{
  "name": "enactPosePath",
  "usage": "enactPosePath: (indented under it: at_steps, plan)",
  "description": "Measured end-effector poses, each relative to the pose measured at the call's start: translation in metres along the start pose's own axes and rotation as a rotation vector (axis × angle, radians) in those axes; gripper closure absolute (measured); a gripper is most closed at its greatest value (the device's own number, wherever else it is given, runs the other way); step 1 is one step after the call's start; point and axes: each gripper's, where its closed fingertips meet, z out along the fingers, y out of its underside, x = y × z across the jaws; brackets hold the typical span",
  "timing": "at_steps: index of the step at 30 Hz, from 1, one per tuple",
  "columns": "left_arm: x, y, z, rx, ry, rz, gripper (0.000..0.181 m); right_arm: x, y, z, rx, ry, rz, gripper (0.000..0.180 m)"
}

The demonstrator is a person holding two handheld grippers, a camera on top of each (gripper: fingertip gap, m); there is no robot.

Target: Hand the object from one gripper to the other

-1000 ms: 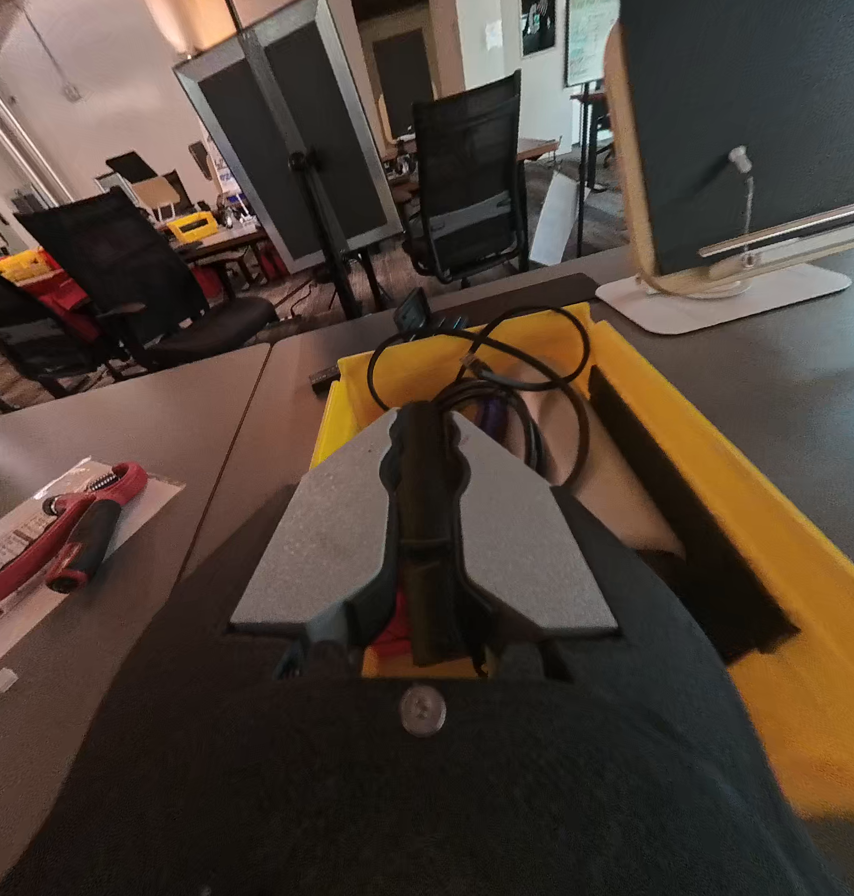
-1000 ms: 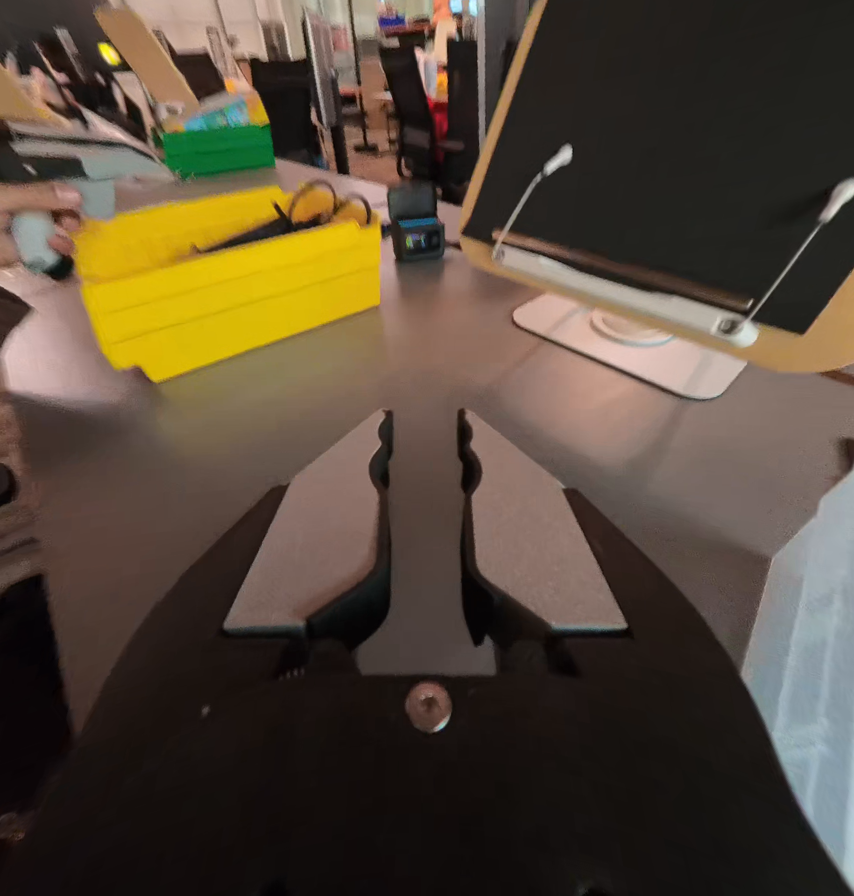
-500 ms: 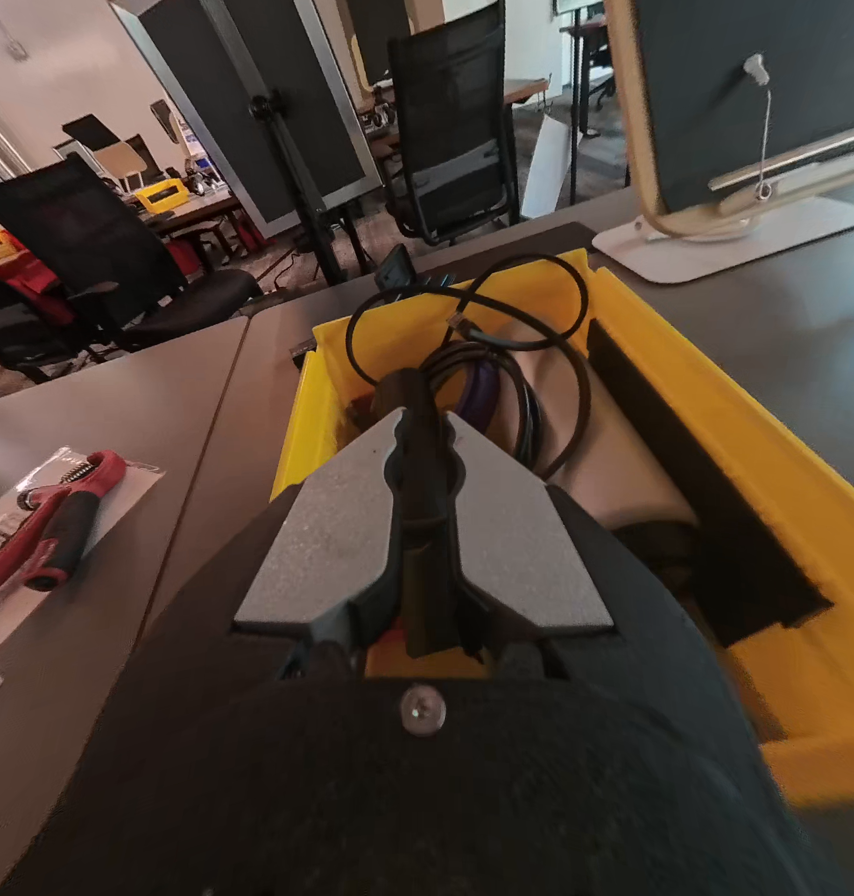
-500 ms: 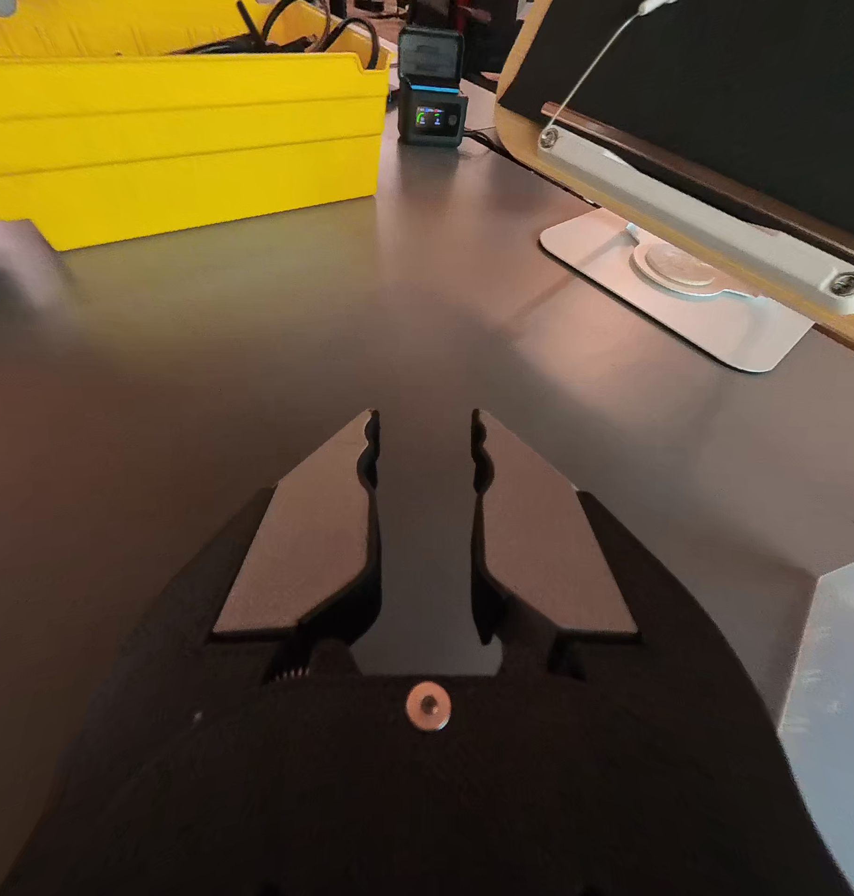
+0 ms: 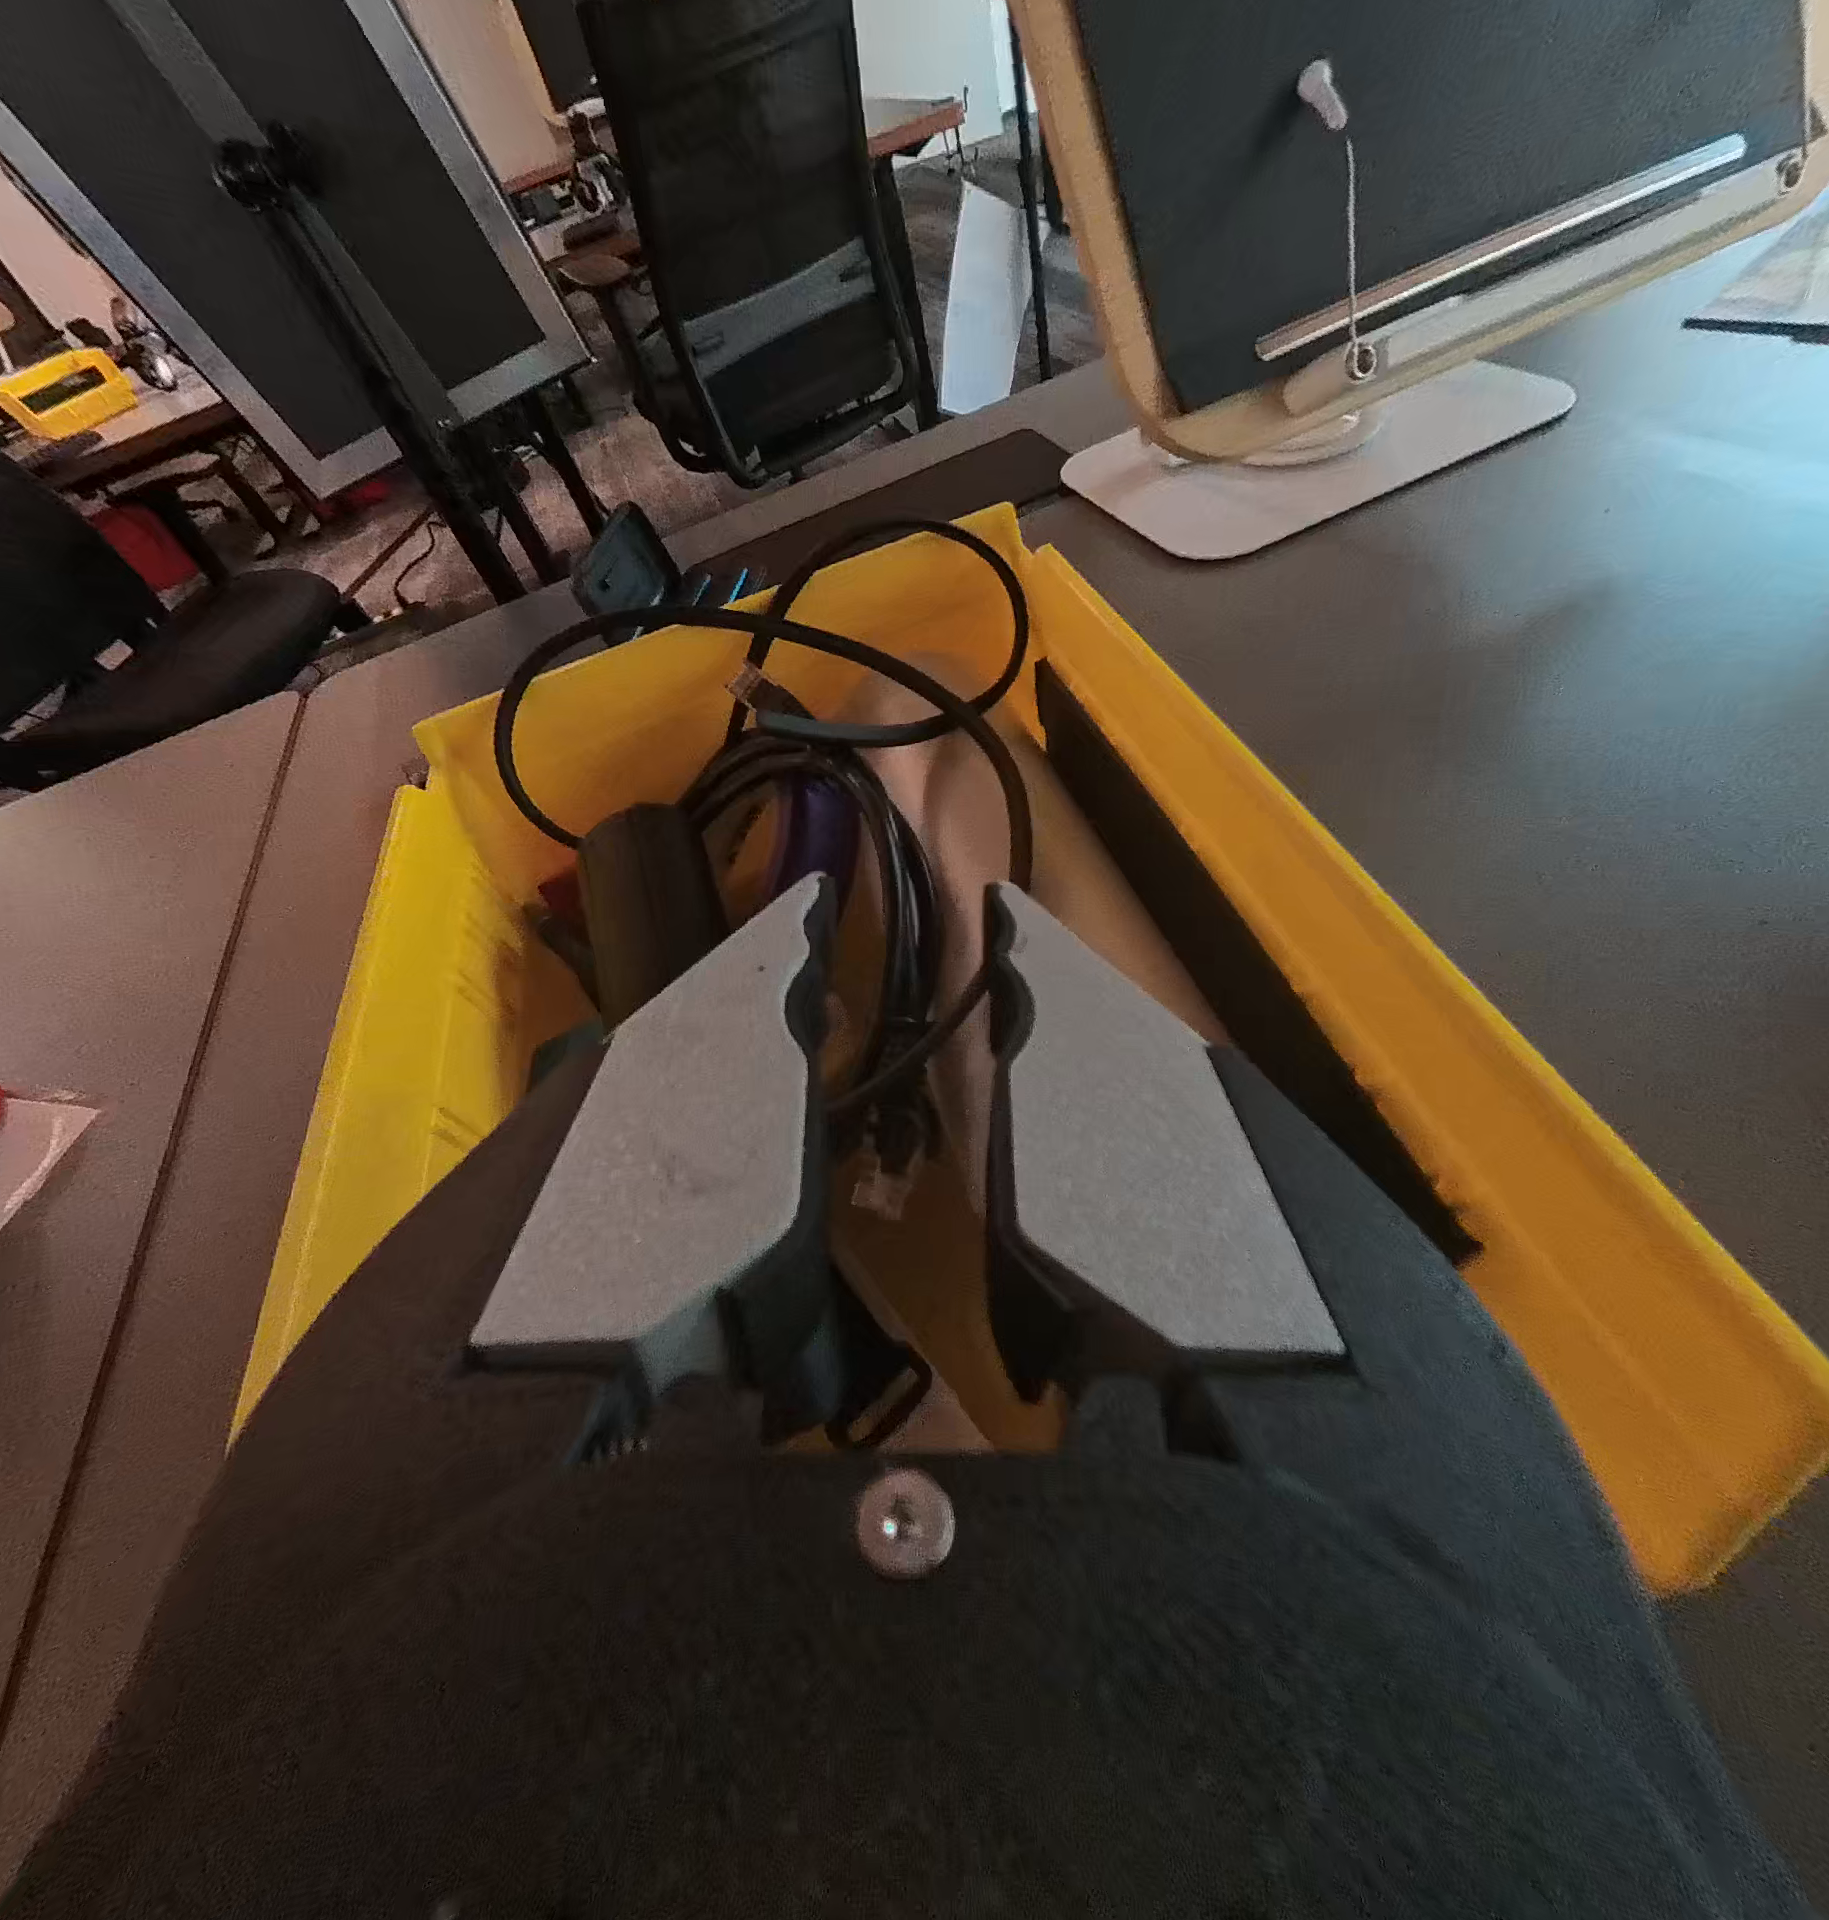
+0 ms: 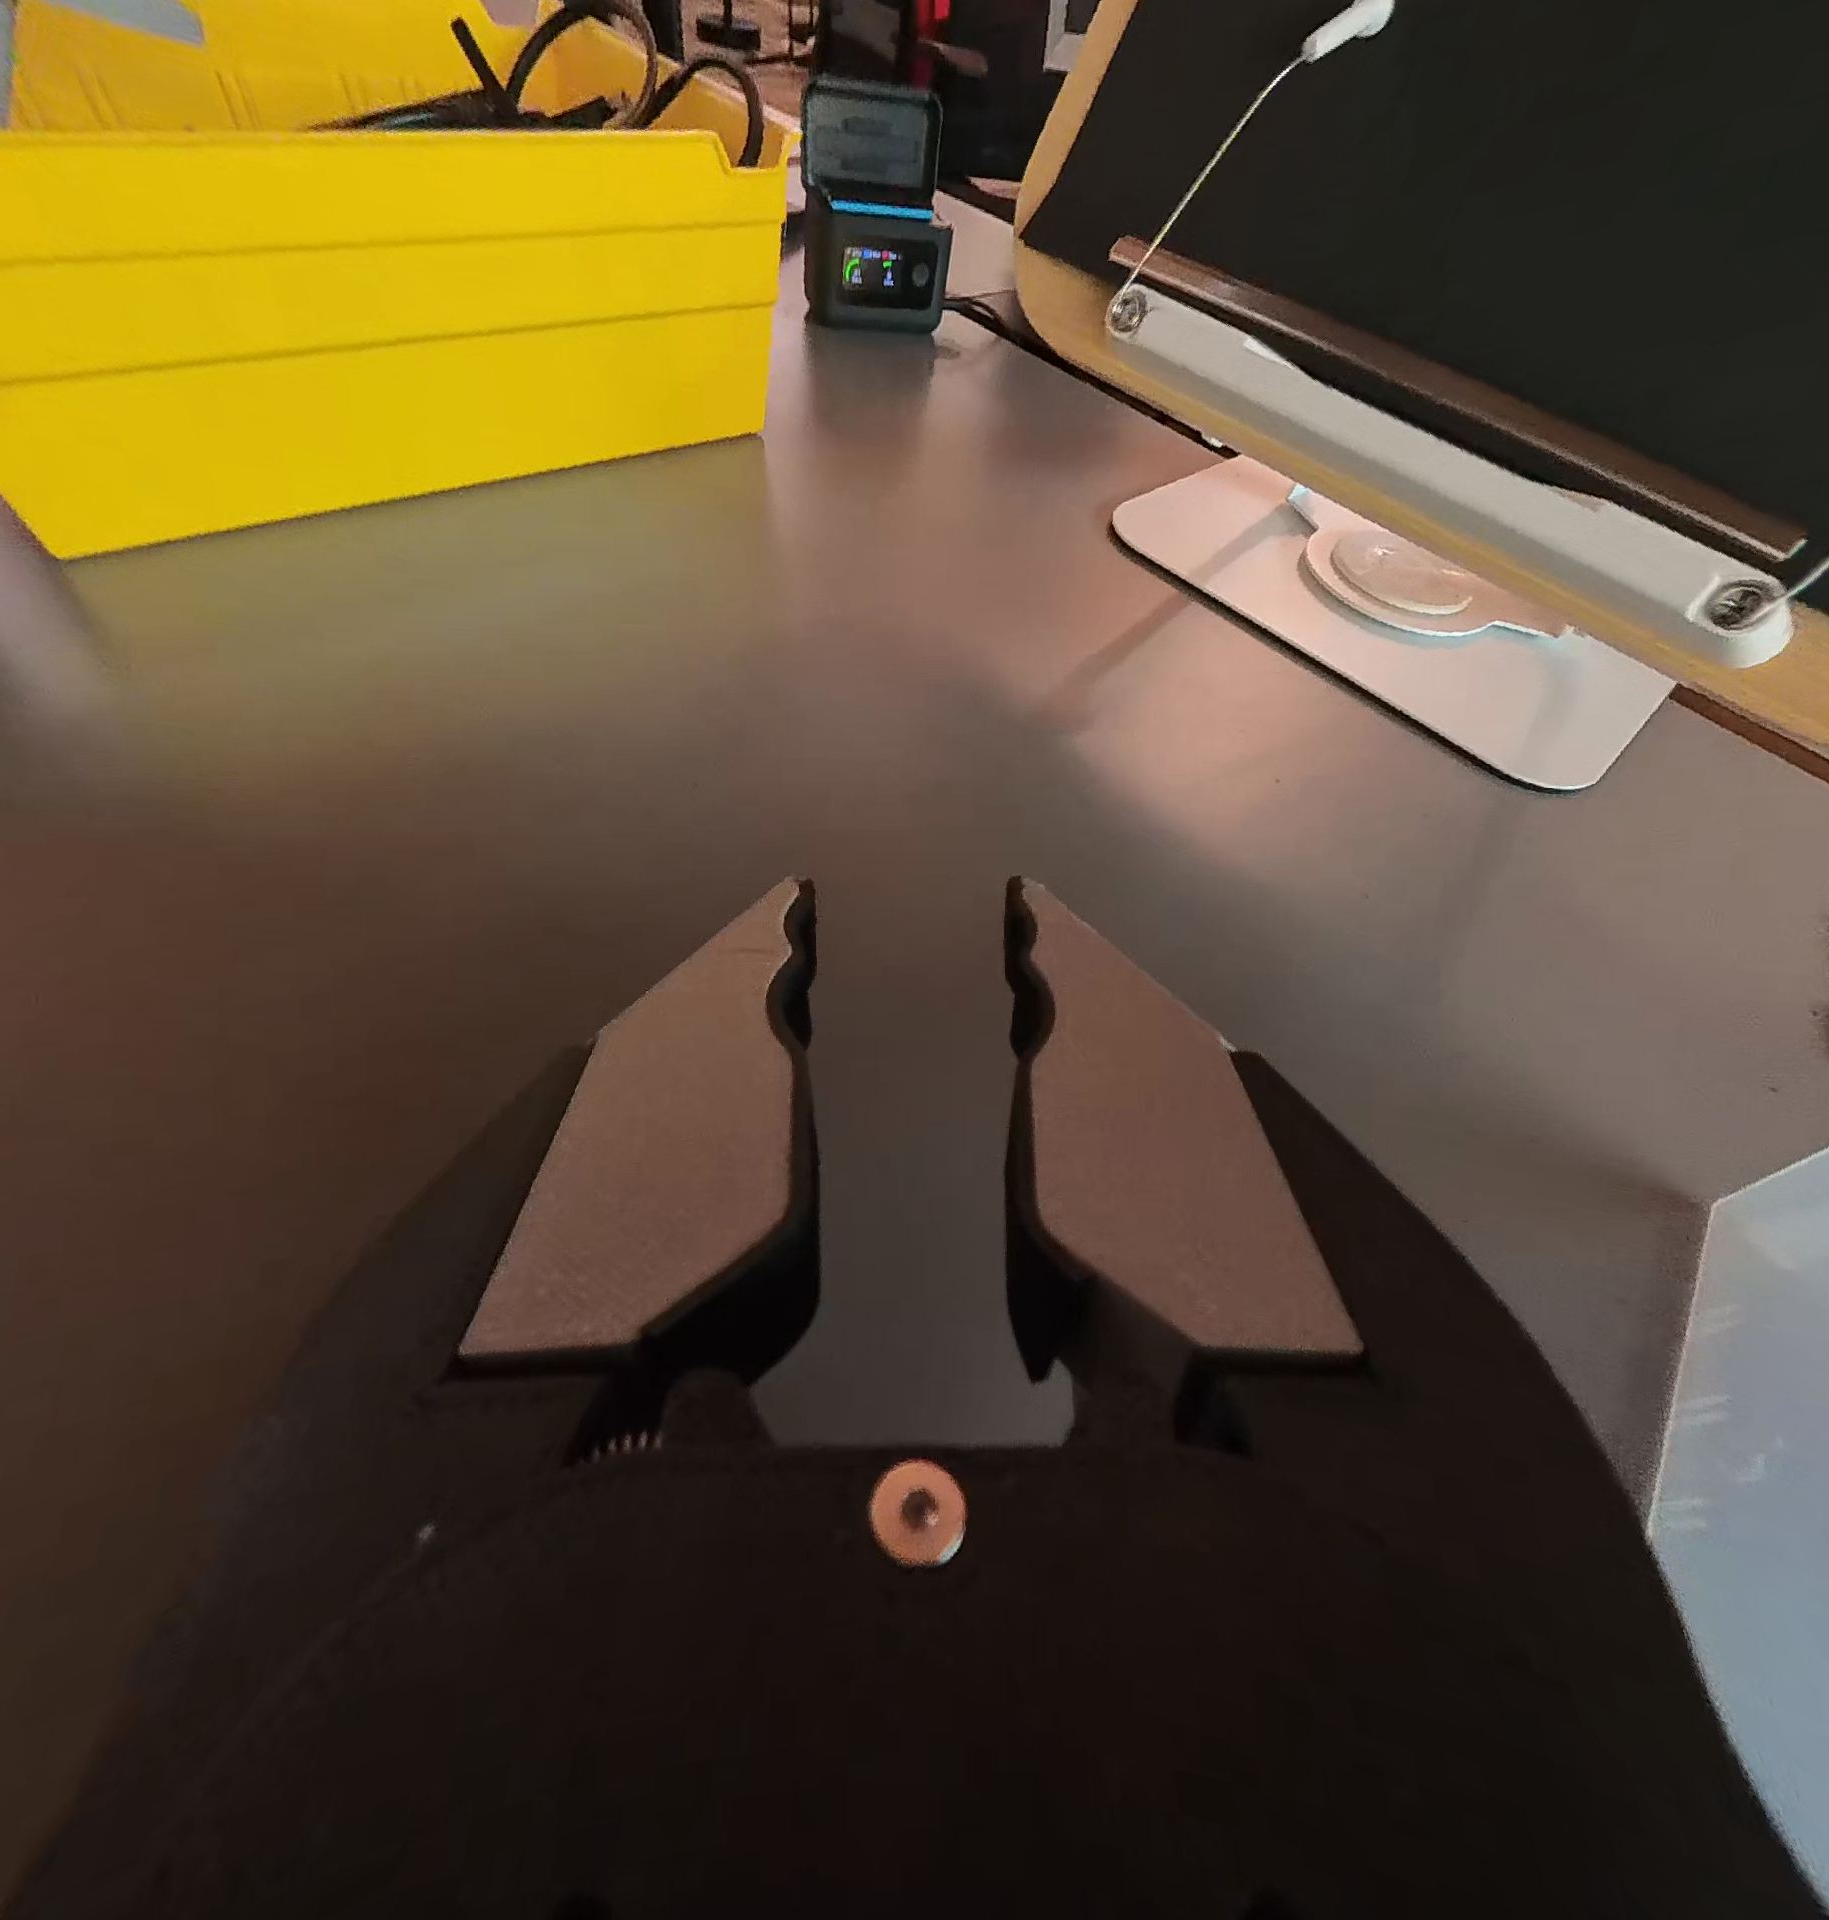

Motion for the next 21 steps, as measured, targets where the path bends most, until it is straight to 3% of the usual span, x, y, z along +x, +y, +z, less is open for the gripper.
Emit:
enactPosePath:
  at_steps: [9, 13, 18, 21]
  plan:
    - [-0.001, -0.023, -0.037, 0.082, 0.029, -0.037, 0.154, 0.018, -0.007, -0.019, 0.108, 0.055, 0.113, 0.135]
    - [0.000, -0.015, -0.045, 0.043, 0.023, 0.029, 0.153, 0.024, -0.004, -0.018, 0.099, 0.039, 0.191, 0.127]
    - [-0.014, -0.010, -0.048, 0.029, -0.003, 0.044, 0.155, 0.021, -0.002, -0.015, 0.073, 0.048, 0.147, 0.130]
    - [-0.007, 0.005, -0.037, -0.049, 0.025, 0.106, 0.145, 0.019, -0.001, -0.013, 0.060, 0.035, 0.138, 0.130]
